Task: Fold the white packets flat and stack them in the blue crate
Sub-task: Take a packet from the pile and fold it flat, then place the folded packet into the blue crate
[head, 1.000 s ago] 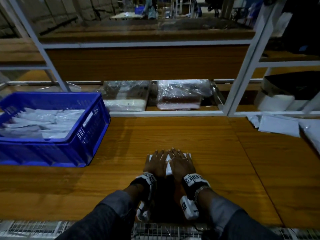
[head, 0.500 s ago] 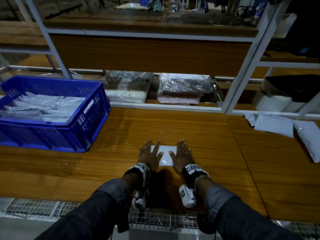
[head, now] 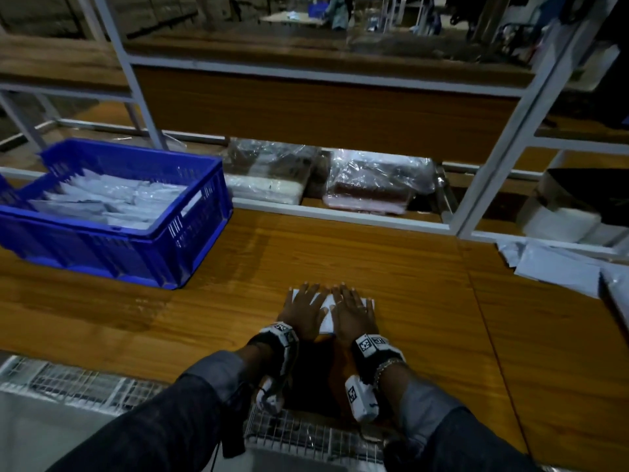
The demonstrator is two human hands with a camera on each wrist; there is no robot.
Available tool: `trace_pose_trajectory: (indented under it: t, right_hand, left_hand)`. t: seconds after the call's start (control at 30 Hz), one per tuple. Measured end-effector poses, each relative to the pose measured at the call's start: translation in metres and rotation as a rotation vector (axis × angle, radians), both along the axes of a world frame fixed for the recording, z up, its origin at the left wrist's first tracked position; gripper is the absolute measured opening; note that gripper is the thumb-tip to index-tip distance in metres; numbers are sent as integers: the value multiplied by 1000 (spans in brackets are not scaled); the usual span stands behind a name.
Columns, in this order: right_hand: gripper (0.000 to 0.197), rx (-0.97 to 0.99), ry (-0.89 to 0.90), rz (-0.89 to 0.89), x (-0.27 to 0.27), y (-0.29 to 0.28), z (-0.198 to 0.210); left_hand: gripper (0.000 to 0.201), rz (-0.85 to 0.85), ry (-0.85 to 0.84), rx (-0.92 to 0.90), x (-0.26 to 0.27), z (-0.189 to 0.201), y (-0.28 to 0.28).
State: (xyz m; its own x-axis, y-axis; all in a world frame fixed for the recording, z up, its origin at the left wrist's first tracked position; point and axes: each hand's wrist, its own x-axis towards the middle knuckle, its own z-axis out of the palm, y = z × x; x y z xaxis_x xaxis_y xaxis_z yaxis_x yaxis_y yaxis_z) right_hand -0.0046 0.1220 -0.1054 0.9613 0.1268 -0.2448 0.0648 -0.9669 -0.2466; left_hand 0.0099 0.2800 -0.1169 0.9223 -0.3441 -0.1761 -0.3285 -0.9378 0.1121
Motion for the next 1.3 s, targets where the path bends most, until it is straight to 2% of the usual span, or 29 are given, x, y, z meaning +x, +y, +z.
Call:
trace_pose_trajectory:
  t: [0.1,0.2,0.3,0.43,0.53,0.6,0.7,0.8,0.87,0.93,1.0,1.07,1.17,1.2,1.3]
  right_hand:
    - [60,-33,-15,3,6,5,-4]
    - [62,-31,70,24,12,3,3]
    - [61,36,106,94,11,-6,17]
    - [59,132,53,185,-11,-21,22]
    - [76,112,21,225,-25,-34,14]
    - [89,82,17,260,-27,-39,13]
    - [86,57,-13,283,-25,-40,22]
    - [73,27,-44,304,-16,-38,32]
    - [58,41,-36,314,-6,-33,38]
    - [29,95,-43,343,0,-23,49]
    - [18,113,-58,367,6,-9,62]
    - [26,153,-61,369,8,6,75]
    - [60,238,-83,379,13,31,93]
    - [63,269,-88,395,15,40,100]
    - [47,448,-47,471,15,75,141]
  left_hand:
    - [58,14,-15,54,3,-1,-3]
    - [59,13,64,84,7,1,-4]
    - [60,-11,98,0,4,14,3]
    - [68,-66,-1,-66,-11,21,21]
    - [82,-54,76,-210,-26,14,37]
    - [89,-74,99,-241,-30,10,46]
    - [94,-118,94,-225,-29,17,54]
    - [85,-95,70,-261,-32,26,54]
    - [63,-113,30,-288,-35,37,54]
    - [40,-129,-31,-312,-38,47,64]
    - [27,-107,-68,-378,-40,60,86]
    - [27,-90,-100,-436,-45,76,113]
    - [35,-73,-126,-500,-51,112,155]
    - [37,-55,-136,-517,-51,125,171]
    - [50,21,-177,-604,-55,167,219]
